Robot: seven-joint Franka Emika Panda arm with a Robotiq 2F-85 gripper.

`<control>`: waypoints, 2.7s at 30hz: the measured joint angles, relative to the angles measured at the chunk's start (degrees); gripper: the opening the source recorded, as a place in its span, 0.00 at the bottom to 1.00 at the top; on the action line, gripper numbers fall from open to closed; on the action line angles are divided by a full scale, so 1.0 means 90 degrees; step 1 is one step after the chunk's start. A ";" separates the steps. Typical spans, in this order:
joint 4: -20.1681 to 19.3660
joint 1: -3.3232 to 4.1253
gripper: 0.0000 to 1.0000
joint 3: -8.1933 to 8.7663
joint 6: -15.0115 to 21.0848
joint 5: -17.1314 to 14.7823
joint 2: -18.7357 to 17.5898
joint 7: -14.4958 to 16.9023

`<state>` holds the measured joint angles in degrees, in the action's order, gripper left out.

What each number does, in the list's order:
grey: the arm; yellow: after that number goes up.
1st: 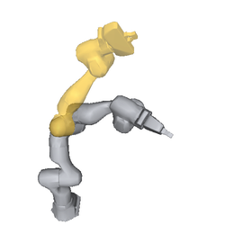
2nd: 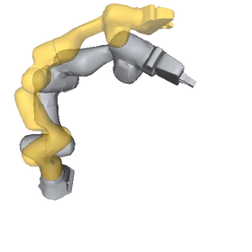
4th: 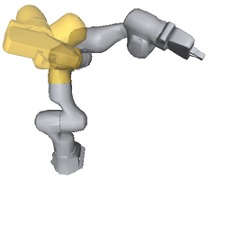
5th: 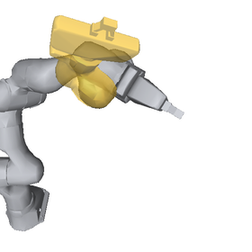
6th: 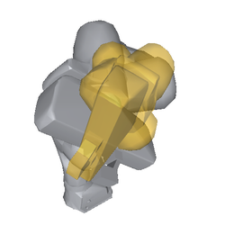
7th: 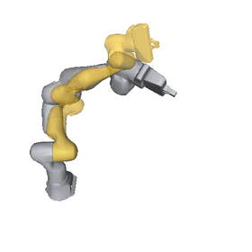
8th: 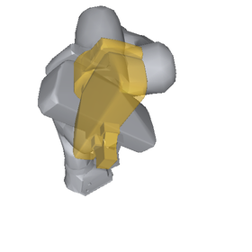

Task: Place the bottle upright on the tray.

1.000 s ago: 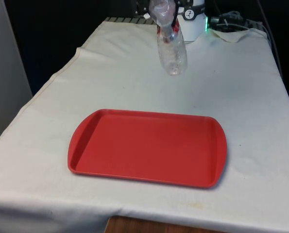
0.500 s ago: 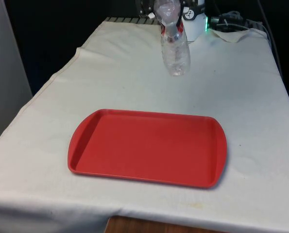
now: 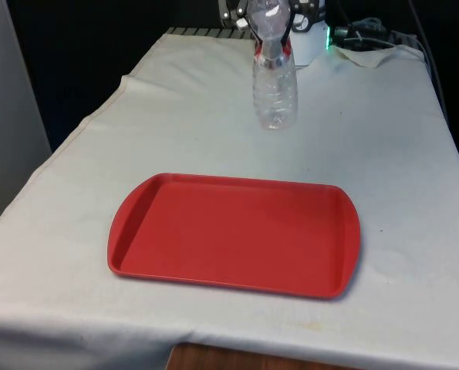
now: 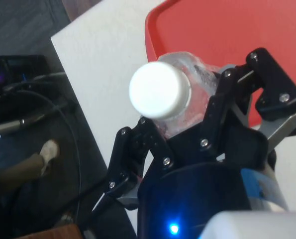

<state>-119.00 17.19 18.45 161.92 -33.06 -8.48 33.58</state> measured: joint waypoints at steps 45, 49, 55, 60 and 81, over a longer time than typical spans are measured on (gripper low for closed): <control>-0.0286 -0.0051 0.32 -0.0465 0.2094 0.0236 -0.0541 0.0197; -0.0293 -0.0057 0.32 -0.0490 0.2298 0.0236 -0.0662 0.0197; -0.0299 -0.0070 0.32 -0.0497 0.2413 0.0229 -0.0802 0.0153; -0.0299 -0.0089 0.32 -0.0497 0.2451 0.0229 -0.0955 0.0070; -0.0191 -0.0293 0.32 -0.0497 0.2527 0.0216 -0.1394 -0.0458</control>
<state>-120.72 14.55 13.98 184.66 -31.11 -21.03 29.45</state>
